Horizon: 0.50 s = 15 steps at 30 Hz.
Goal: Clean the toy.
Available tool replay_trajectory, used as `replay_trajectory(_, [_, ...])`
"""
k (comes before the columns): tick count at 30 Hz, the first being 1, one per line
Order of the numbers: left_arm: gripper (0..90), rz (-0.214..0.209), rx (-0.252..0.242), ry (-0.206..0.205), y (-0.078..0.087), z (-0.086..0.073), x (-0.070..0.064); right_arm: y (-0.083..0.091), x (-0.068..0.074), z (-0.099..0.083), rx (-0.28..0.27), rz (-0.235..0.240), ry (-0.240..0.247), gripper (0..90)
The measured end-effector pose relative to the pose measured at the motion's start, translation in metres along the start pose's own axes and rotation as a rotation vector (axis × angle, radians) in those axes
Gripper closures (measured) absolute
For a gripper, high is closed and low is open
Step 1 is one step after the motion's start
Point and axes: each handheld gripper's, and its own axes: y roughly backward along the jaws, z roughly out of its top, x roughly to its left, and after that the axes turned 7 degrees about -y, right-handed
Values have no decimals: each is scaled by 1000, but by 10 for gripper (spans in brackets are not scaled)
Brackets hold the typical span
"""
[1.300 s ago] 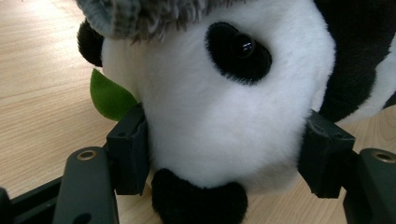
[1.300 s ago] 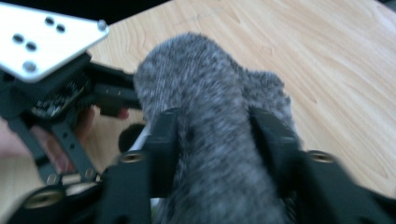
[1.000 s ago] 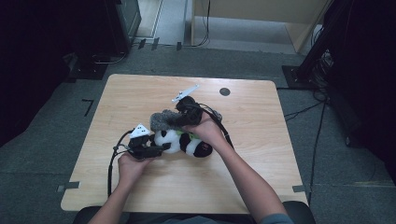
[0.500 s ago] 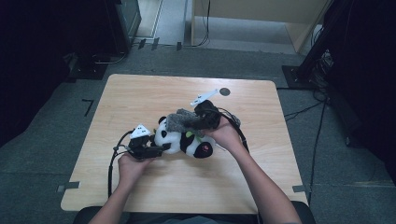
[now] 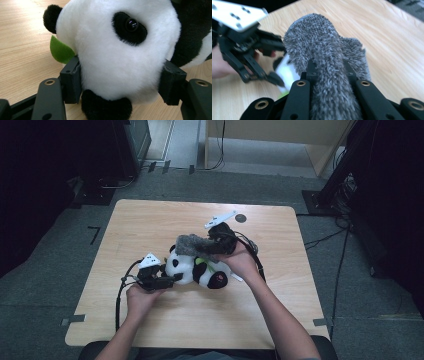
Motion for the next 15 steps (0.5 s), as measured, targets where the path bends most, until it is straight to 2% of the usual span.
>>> replay_trajectory(1, [326,0,0,0,0,0,0,0,0,0,0,0,0,754])
replay_trajectory(3, [325,0,-3,1,0,0,0,-5,9,8,-1,10,20,754])
replay_trajectory(5, [323,0,-5,3,0,0,0,-13,17,14,9,23,35,754])
replay_trajectory(6, [321,-1,-10,8,0,0,0,-24,24,18,24,39,49,754])
replay_trajectory(7, [321,-1,-10,8,0,0,0,-24,24,18,24,39,49,754])
replay_trajectory(8, [320,-2,-8,9,1,0,0,-36,31,18,51,56,70,754])
replay_trajectory(9, [320,-2,-8,9,1,0,0,-36,31,18,51,56,70,754])
replay_trajectory(10, [320,-6,-11,16,1,0,0,-46,37,16,93,59,96,754])
replay_trajectory(13, [320,-3,-6,16,0,0,1,-59,43,12,159,45,132,756])
replay_trajectory(14, [321,-6,-5,18,0,0,1,-62,44,10,159,36,154,757])
replay_trajectory(15, [322,-6,-5,18,0,0,1,-62,44,10,159,36,154,757])
